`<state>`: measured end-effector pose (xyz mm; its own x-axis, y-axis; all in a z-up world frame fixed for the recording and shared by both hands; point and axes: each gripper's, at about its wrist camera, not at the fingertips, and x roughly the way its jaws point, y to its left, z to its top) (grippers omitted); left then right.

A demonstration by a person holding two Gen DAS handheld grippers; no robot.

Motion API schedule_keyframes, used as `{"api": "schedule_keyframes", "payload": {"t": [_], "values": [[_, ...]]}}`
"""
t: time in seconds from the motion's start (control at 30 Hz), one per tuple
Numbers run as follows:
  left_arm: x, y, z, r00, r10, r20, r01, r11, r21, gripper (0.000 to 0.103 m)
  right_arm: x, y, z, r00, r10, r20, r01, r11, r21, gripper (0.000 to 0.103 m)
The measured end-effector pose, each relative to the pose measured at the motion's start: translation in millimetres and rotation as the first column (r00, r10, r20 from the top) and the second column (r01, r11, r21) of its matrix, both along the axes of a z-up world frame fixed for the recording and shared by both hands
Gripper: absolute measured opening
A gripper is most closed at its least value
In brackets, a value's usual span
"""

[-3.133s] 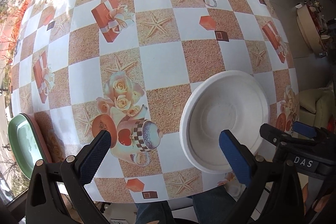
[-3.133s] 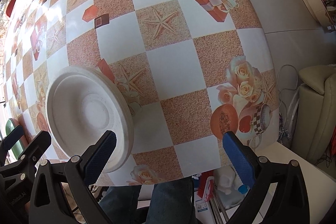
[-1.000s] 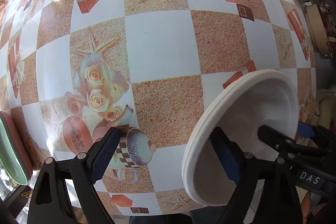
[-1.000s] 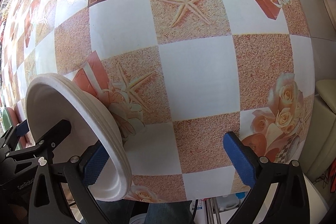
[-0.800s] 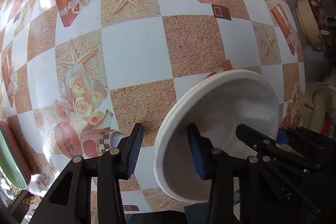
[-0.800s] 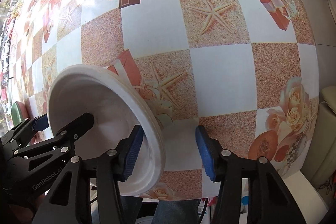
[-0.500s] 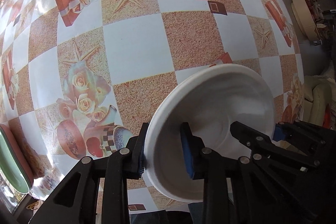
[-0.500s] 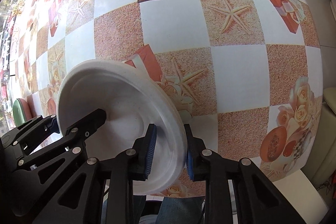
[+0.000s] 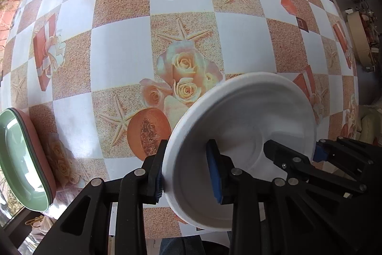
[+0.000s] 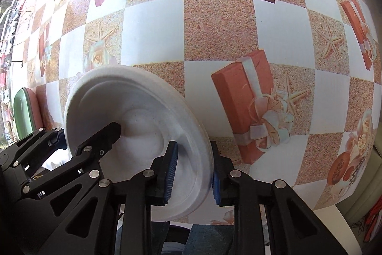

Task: Organize plates and bowls
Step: 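Carry the white bowls with both tools to the green plate stack by the window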

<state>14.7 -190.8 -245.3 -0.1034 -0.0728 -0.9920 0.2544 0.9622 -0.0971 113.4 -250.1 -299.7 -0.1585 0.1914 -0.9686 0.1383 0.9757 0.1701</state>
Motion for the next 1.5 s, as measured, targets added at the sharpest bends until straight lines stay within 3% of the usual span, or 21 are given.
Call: {"api": "schedule_keyframes", "payload": {"t": [0.43, 0.73, 0.83, 1.5], "values": [[-6, 92, 1, 0.998, 0.055, 0.01, -0.055, 0.998, 0.012, 0.035, 22, 67, -14, 0.998, 0.058, 0.001, -0.058, 0.998, 0.02, 0.027], [-18, 123, -2, 0.998, 0.061, 0.012, -0.061, 0.998, 0.001, 0.035, 23, 58, -12, 0.998, 0.062, 0.001, -0.062, 0.998, 0.008, 0.027], [-5, 100, -1, 0.998, 0.064, 0.01, -0.064, 0.998, 0.001, 0.035, 17, 69, -15, 0.998, 0.06, -0.001, -0.06, 0.998, 0.003, 0.027], [-12, 100, -1, 0.997, 0.077, 0.017, -0.077, 0.997, -0.007, 0.035, 17, 81, -16, 0.998, 0.064, -0.005, -0.064, 0.998, -0.004, 0.027]]}}
